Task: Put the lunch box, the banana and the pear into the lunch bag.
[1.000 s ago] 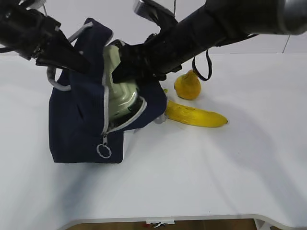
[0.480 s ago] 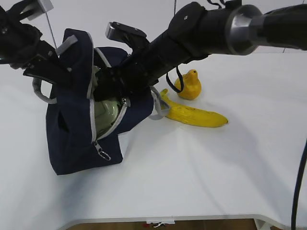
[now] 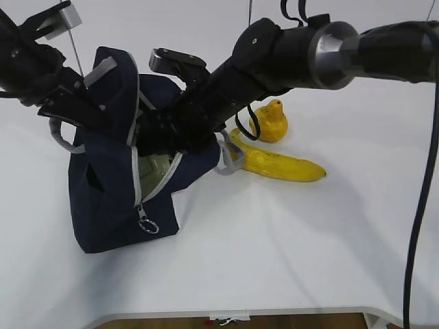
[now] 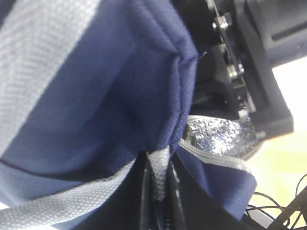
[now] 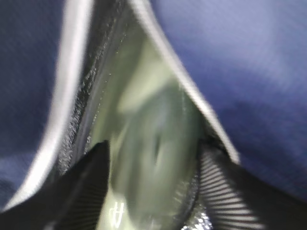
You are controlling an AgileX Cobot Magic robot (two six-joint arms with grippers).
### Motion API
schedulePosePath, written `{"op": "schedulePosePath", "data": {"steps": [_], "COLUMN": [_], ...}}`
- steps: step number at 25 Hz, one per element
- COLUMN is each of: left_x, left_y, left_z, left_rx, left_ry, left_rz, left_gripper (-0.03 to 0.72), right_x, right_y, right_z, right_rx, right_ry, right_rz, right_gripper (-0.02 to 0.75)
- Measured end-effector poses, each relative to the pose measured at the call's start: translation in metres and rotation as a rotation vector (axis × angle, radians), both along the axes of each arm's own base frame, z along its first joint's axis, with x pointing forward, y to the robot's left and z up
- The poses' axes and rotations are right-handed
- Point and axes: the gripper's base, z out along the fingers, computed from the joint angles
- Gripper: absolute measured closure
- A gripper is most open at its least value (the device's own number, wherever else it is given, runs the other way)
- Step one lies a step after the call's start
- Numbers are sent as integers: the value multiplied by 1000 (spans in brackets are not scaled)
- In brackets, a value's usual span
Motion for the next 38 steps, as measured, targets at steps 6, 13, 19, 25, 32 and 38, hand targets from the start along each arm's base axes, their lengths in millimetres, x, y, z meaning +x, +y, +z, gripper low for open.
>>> {"op": "schedulePosePath", "data": {"steps": [6,13,19,25,32,38], "left_x": [0,0,1,1,3,3], "left_y": [0,1,4,6,12,12], "left_z": [-1,-1,-2,-2,-2,-2], "left_rx": [5,9,17,16,18,18], "left_ry": [1,0,2,3,3,3], "left_rz": [-1,-3,2,7,22,22], "left_gripper": [671,671,671,671,671,671], "right_x": [0,2,4,4,3,1], "right_y": [1,1,-3,-12,-17,-26], "right_z": [0,8,40,71,100,113], "right_rx": [-2,-10,-113,-240,-272,-318], "right_ry": [-2,-8,-11,7,4,-17], "right_rz": [0,16,85,79,41,-27], "right_gripper": [268,189,185,184,184,184]}}
